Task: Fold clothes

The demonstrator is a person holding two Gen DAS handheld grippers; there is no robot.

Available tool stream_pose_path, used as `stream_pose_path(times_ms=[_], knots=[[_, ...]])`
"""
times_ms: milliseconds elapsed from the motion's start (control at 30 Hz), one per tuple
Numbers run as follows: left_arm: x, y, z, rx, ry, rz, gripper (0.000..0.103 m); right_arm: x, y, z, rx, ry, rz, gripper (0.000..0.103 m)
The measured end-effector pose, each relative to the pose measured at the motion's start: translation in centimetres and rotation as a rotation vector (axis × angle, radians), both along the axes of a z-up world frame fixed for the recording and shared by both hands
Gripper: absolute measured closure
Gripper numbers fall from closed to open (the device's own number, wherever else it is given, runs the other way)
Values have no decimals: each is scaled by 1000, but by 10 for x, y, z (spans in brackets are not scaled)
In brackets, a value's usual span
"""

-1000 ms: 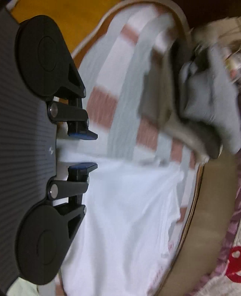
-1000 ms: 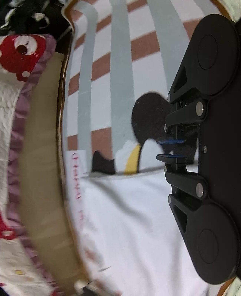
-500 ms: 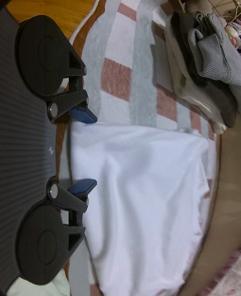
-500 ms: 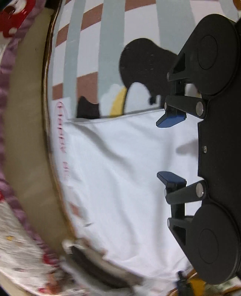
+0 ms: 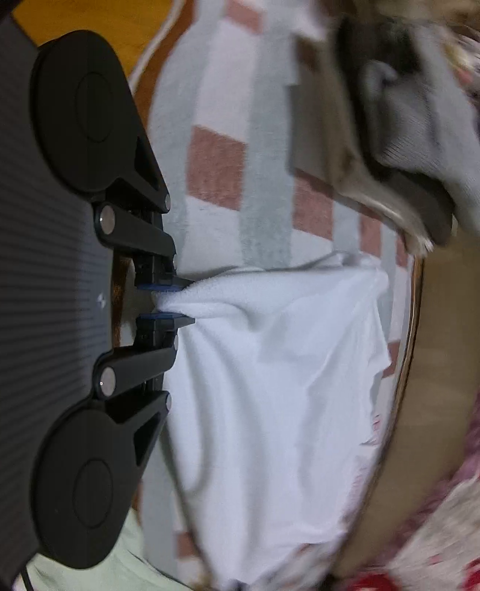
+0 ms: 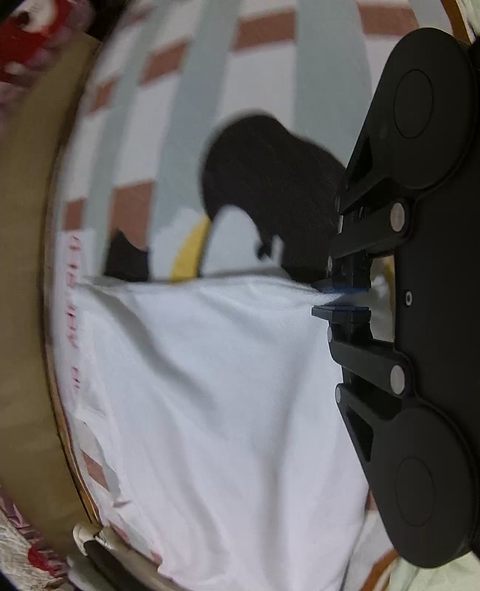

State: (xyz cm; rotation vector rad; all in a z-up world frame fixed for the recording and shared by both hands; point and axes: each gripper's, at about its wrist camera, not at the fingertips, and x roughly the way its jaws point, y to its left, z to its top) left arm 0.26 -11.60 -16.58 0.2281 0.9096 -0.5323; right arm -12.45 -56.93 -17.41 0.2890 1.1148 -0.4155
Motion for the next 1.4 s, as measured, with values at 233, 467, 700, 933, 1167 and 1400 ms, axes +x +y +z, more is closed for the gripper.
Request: stream_pose_path(times_ms=[233, 467, 700, 933, 1167, 1400], knots=[[3, -6, -20, 69, 29, 0, 90, 8, 7, -9, -129, 122, 67, 97], [6, 2, 4, 66, 23, 50, 66, -7, -23, 14, 23, -25, -54, 69], [35, -15, 38, -96, -89, 51, 59, 14, -56, 62, 151, -375, 1, 68], [86, -92, 19, -79, -152, -34, 59, 82, -80, 38, 122, -372, 72, 81], [149, -114, -6, -39, -159, 62, 45, 78, -104, -3, 102, -454, -55, 65], [178, -115, -23, -8, -70, 23, 99, 85, -105, -19, 38, -509, 93, 63]])
